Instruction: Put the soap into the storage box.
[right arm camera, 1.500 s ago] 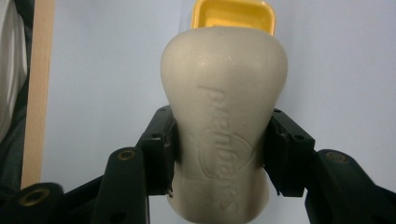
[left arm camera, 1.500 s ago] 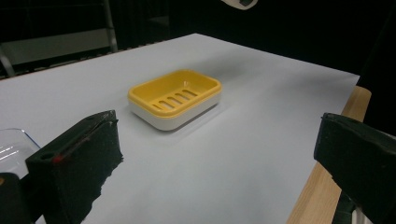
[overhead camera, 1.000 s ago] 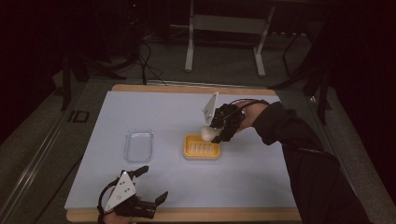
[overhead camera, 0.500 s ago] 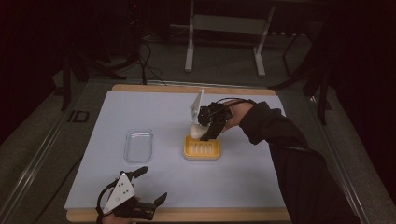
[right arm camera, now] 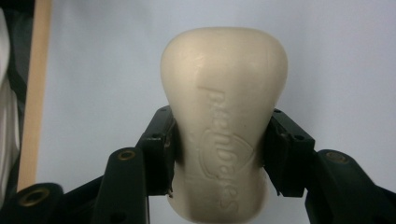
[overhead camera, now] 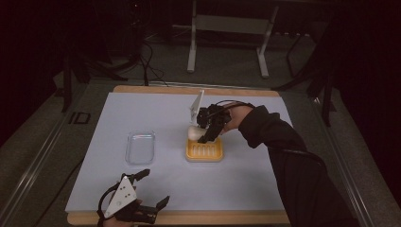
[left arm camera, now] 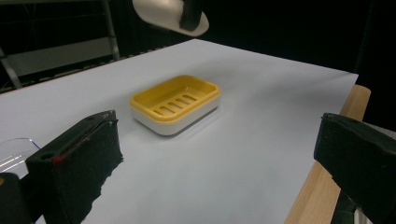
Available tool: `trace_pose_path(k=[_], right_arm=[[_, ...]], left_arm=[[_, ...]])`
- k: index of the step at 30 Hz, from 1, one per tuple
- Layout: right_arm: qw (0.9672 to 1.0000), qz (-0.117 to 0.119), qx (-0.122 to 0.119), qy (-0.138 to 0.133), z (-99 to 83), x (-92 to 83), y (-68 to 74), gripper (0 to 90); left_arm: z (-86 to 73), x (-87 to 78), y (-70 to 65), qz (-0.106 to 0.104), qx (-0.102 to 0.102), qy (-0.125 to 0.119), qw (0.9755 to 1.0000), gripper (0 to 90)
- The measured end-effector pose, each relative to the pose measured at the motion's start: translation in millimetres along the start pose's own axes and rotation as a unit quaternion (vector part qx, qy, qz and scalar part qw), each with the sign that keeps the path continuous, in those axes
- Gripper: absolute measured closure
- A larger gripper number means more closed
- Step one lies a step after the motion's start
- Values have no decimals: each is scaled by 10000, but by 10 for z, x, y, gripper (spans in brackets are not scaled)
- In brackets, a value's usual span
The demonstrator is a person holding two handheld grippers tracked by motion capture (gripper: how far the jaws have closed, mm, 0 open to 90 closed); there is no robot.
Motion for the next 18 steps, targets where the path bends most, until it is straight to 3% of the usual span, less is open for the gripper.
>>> trace_pose_path(k=[5,7,11,18], right_arm=[[9997,-79,-230,-47,-75,109,19,497],[9996,28,-187,-189,-103,179,41,497],[9988,49,-347,-340,-151,292,78,498],[9992,105,-221,-309,-242,503,111,497]], left_arm=[[0,6,-2,-13,3,7,10000,8],[-3,7,-6,-12,11,24,10000,8],[-1,7,-9,-25,16,17,10000,8],[-2,14,-15,-38,46,37,10000,8]])
Point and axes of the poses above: each handheld gripper's, and its own axes: x roughly forward along the jaws, z roughly out of its top, y roughly to its left, the point moved 9 cm from there along x, roughly forward along the jaws, and after that the axes turned 15 degrees about -z, right-handed, at the moved point
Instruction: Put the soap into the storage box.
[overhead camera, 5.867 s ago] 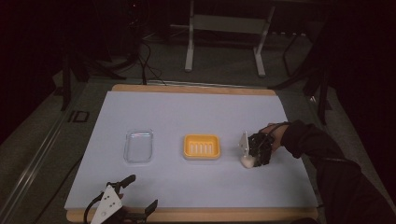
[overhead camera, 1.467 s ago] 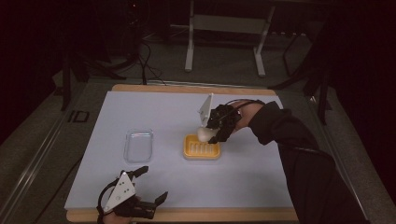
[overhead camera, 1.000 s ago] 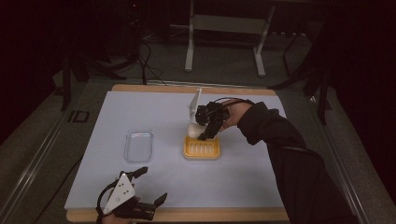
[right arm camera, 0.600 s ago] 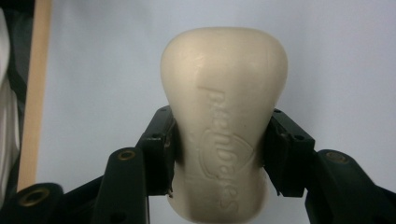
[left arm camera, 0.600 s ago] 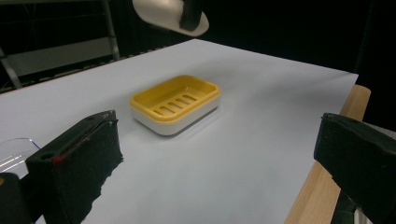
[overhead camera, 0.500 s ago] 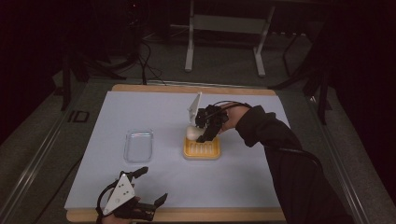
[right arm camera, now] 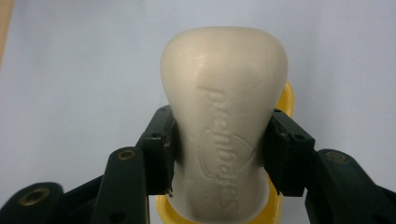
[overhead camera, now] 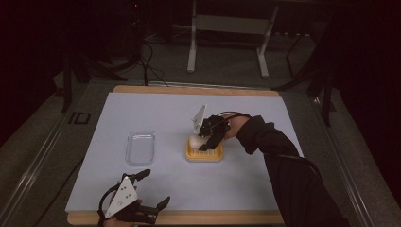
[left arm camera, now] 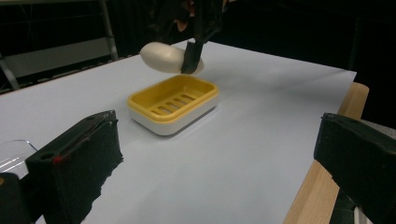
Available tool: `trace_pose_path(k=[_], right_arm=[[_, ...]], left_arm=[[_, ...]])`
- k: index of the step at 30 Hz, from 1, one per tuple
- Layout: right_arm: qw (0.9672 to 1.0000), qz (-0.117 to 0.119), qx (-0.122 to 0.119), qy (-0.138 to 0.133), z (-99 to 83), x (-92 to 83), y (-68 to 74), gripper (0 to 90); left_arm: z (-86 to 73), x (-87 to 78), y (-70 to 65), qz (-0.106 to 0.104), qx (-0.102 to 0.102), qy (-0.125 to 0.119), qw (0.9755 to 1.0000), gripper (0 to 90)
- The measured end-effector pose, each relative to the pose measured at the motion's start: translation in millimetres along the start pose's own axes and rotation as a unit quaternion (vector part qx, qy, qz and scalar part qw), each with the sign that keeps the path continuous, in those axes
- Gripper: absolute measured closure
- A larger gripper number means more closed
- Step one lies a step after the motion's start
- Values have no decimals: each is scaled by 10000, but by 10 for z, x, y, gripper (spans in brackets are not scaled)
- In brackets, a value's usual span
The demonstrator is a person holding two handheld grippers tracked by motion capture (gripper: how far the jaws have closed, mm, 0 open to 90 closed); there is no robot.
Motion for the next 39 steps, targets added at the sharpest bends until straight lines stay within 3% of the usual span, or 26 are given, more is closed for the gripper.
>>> trace_pose_path(k=[7,9,20,30,39], right_arm=[[9996,-10,108,-268,-35,84,7,497],[9998,-58,17,-191,-82,135,23,497],[9999,-118,76,22,-290,294,32,497],[9993,-4,322,188,-381,459,53,496],[9987,-1,474,202,-390,505,38,495]], left_arm=[[3,3,0,-15,11,-10,10000,8],[3,10,-2,-19,21,0,10000,8],[0,22,-5,-22,54,26,10000,8],[-9,22,-13,-53,56,55,10000,8],[-12,25,-21,-70,54,64,9999,8]])
Point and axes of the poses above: each handheld gripper's, and its own axes: x roughly forward along the jaws, z roughly out of its top, y roughly to its left, the point moved 9 cm from there along x, roughly forward along the jaws, and after that the axes turned 15 degrees about -z, right-handed, at the moved point
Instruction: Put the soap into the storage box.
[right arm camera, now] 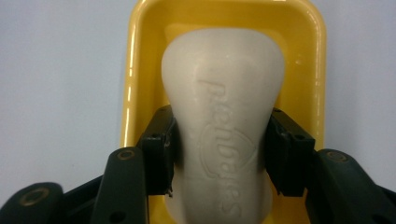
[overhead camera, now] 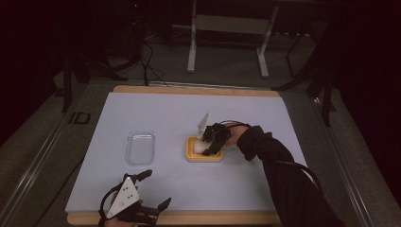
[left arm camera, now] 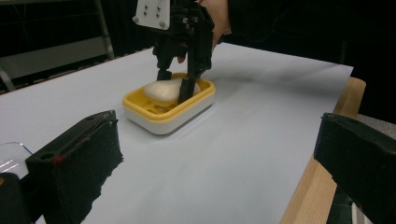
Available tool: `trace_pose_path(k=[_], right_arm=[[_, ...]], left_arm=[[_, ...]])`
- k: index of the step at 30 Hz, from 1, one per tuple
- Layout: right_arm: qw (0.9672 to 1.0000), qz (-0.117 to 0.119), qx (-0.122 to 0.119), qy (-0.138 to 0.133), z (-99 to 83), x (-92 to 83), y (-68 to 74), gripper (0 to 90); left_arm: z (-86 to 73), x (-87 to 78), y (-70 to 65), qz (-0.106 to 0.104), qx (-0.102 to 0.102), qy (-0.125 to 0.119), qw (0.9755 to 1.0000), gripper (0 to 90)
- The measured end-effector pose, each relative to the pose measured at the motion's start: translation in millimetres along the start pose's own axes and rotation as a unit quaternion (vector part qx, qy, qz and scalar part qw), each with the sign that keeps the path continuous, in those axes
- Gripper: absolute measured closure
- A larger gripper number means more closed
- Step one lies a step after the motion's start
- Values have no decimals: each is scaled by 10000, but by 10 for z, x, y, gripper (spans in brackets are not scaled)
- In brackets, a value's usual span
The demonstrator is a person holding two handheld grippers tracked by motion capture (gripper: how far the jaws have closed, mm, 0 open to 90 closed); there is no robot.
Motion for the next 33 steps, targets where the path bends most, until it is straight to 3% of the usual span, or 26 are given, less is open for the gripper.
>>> trace_pose_path(k=[10,28,33], right_arm=[[9998,118,130,113,15,58,23,476],[9996,-104,129,235,65,-230,-62,364],[9988,-166,326,322,55,-270,-76,316]], left_arm=[[-10,11,-10,-41,-2,38,10000,8],[-9,16,-10,-49,-28,36,10000,8],[-5,12,-12,-52,-26,36,10000,8]])
Point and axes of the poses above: each handheld gripper's, and its own axes: x roughly forward along the jaws, z roughly out of its top, y roughly to its left, the point moved 9 cm from there along x, roughly forward along the jaws, and after that the axes turned 15 degrees about -z, right-handed, at the moved point
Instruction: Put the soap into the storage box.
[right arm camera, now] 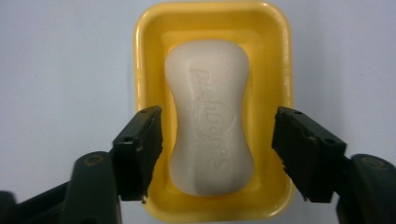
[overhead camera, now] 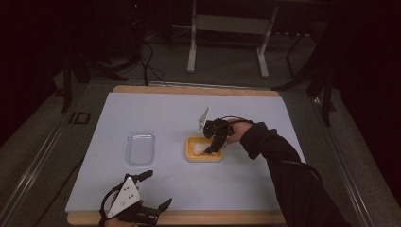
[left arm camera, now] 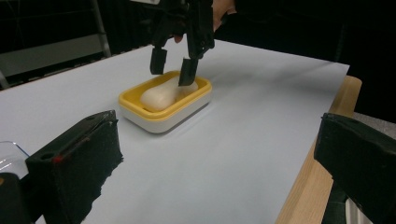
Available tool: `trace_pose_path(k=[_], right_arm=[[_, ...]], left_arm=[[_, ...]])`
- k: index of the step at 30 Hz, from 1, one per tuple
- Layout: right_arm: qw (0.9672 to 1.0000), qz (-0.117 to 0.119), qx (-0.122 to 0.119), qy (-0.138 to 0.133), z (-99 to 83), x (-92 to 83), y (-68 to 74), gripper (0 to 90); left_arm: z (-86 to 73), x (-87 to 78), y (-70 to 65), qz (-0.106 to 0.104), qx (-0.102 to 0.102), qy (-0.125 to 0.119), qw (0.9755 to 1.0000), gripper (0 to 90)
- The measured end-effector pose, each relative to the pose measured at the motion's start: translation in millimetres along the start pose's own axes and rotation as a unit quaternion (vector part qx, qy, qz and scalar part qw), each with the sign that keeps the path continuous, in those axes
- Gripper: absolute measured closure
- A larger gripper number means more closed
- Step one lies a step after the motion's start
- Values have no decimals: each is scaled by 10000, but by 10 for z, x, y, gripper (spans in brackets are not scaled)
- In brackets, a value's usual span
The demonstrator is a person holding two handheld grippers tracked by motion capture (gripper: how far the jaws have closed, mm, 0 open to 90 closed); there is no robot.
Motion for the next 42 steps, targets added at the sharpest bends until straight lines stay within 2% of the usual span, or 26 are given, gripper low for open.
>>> trace_pose_path(k=[7,9,12,15,18,23,28,31,34,36,37,39,42], right_arm=[[9986,-272,449,-64,-27,-127,-99,207],[9980,-268,574,-38,-61,-157,-116,189],[9977,-306,603,18,-142,-175,-131,171],[9976,-235,657,32,-209,-200,-107,128],[9971,-236,728,18,-243,-224,-103,127],[9931,-368,1115,-69,-344,-289,-146,130],[9893,-513,1358,-159,-454,-329,-152,135],[9853,-646,1574,-172,-536,-344,-153,137],[9836,-773,1623,-172,-608,-349,-133,132],[9807,-894,1733,-136,-659,-364,-120,128],[9782,-949,1843,-110,-687,-376,-120,126],[9689,-1167,2184,-24,-748,-397,-147,132],[9570,-1209,2636,-118,-805,-450,-159,134]], left_arm=[[1,7,7,-3,-34,-11,10000,8],[-2,8,10,0,-37,2,10000,8],[-2,7,10,1,-40,-5,10000,8],[-1,7,7,-1,-45,-8,10000,8],[-2,16,11,-10,-43,0,10000,8],[-3,22,7,-17,-49,3,10000,8],[-10,29,2,-26,-67,26,10000,8],[-10,33,3,-23,-70,27,10000,8],[-10,34,3,-20,-69,27,10000,8],[-11,35,3,-18,-66,30,10000,8],[-11,35,3,-13,-60,34,10000,8],[-12,34,2,-12,-61,35,10000,8],[-12,33,3,-9,-60,35,10000,8]])
Point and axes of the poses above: each handheld gripper's, and its own axes: x roughly forward along the jaws, z roughly out of its top, y roughly to its left, the point moved 9 cm from there along x, roughly forward along the jaws, and after that the axes turned 15 degrees about -z, right-handed, at the moved point
